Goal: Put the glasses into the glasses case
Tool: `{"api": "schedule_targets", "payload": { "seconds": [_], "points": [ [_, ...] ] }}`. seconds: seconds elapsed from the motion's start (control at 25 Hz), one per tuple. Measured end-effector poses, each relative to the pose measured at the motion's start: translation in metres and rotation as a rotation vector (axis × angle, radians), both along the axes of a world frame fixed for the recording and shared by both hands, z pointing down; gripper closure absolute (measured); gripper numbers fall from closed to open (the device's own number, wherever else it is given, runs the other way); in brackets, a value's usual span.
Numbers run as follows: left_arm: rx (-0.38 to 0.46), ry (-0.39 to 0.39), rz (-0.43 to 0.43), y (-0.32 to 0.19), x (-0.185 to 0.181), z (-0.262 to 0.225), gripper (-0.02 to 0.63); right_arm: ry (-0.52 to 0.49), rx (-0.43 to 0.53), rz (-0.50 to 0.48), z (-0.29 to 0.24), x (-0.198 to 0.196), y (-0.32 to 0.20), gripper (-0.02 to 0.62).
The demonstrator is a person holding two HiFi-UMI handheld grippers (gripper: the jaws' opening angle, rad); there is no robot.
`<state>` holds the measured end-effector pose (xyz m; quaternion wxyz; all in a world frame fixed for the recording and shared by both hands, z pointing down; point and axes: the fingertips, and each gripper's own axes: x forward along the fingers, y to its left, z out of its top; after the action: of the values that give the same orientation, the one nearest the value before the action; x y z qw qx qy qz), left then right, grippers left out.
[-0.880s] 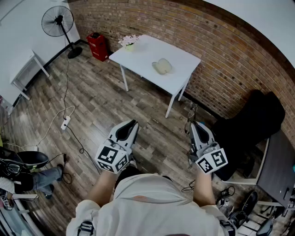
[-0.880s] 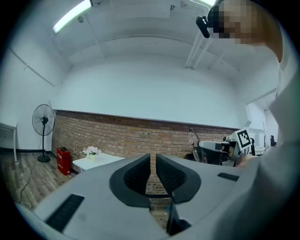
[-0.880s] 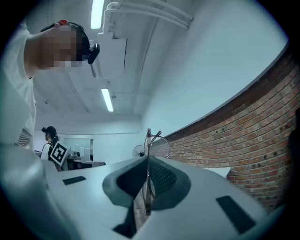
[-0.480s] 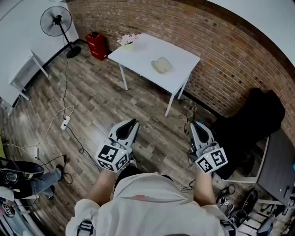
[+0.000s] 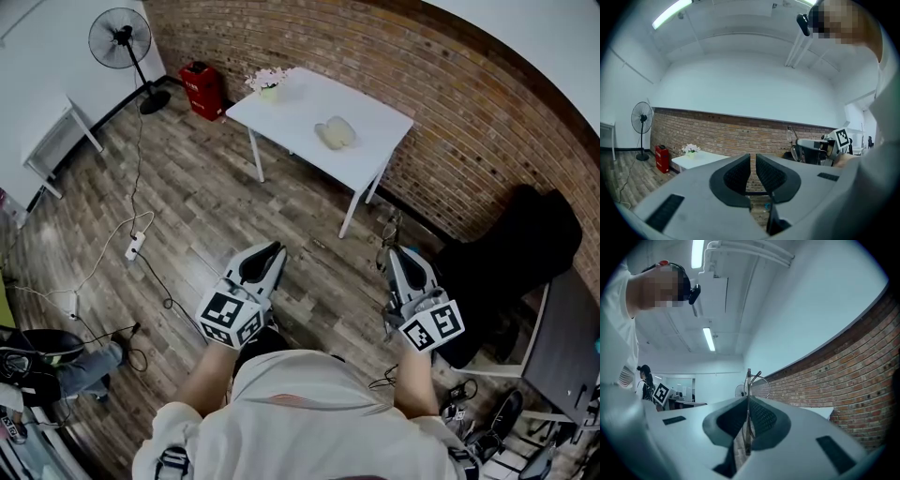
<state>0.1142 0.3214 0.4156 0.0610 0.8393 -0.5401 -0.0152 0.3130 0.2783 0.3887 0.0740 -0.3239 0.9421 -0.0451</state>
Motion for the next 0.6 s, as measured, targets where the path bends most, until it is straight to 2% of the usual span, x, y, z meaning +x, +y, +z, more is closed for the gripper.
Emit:
{"api": "schedule_targets", "payload": {
  "seconds": [0.32,0.6],
  "points": [
    [0.008,0.012,0.017,-0.021,-0.032,0.002,0.561,0.007,-0.012,0.013,0.005,-0.03,-0.02,0.529],
    [0.02,0.032,0.032,-0.083,-0.084,-0.005,0.561,0.008,-0.033,0.04,0.003,-0.076,-0.076,0.529]
  ]
}}
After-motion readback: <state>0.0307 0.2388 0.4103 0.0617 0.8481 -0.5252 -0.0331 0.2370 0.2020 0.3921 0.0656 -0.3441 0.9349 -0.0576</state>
